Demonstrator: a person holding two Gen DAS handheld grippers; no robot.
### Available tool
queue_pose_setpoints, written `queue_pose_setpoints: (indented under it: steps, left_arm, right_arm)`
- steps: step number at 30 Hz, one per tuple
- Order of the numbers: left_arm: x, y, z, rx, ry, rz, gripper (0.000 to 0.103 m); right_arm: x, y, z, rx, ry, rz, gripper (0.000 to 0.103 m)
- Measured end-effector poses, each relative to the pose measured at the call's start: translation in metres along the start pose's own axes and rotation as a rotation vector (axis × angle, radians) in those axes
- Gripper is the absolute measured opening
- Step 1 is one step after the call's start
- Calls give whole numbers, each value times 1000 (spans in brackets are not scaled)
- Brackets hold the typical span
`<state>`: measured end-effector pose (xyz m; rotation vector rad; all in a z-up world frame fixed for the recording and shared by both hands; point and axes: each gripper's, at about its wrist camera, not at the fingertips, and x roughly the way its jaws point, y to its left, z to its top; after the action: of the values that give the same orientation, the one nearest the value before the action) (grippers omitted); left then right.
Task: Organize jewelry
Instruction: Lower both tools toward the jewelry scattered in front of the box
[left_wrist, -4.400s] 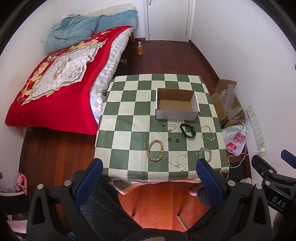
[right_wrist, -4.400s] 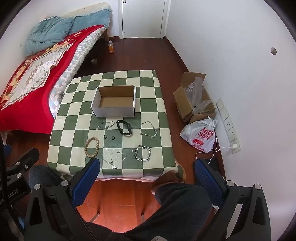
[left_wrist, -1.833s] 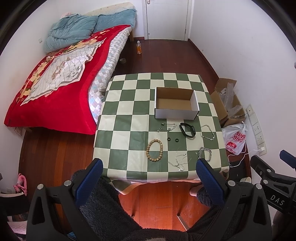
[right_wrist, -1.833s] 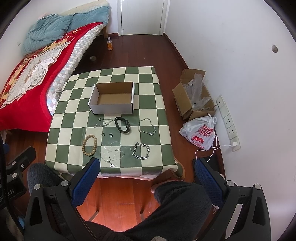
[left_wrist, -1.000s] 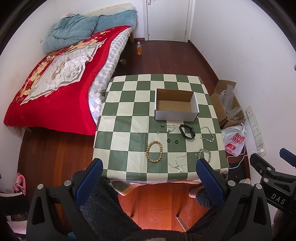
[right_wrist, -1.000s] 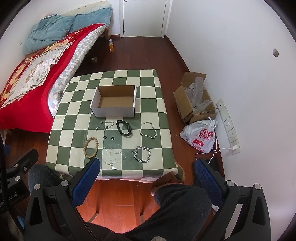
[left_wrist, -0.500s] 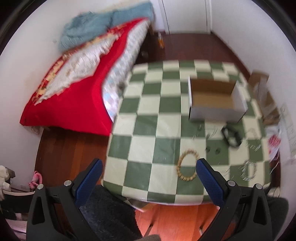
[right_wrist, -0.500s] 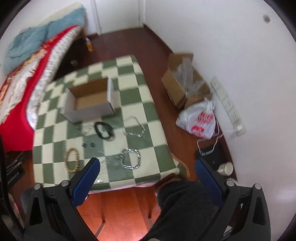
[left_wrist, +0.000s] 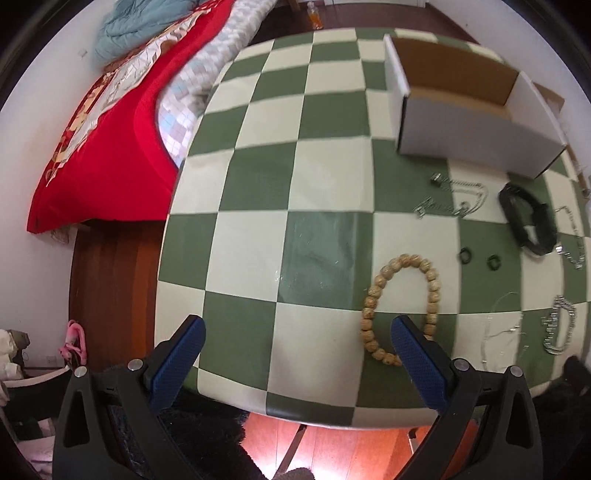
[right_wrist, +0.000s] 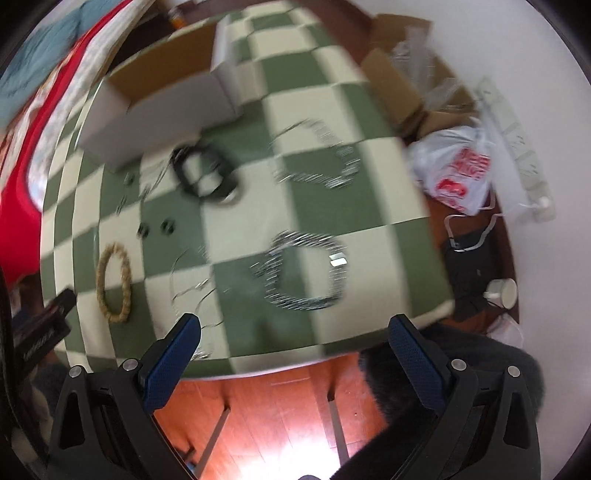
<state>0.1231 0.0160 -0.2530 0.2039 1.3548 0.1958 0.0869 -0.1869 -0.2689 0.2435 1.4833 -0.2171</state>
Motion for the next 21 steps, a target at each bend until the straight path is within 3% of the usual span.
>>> queue_pose_setpoints:
  steps: [4,12,21]
  left_arm:
    - [16,4,-4,-2,27,20,102]
    - [31,21,-9,-19,45,52,102]
    - [36,33,-9,-34,52,53,102]
  right_arm:
    - [26,38,-8,-95,39,-15,96]
    - [46,82,-19,-233,45,-59,95]
    - [57,89,-16,-271,55,-67,90]
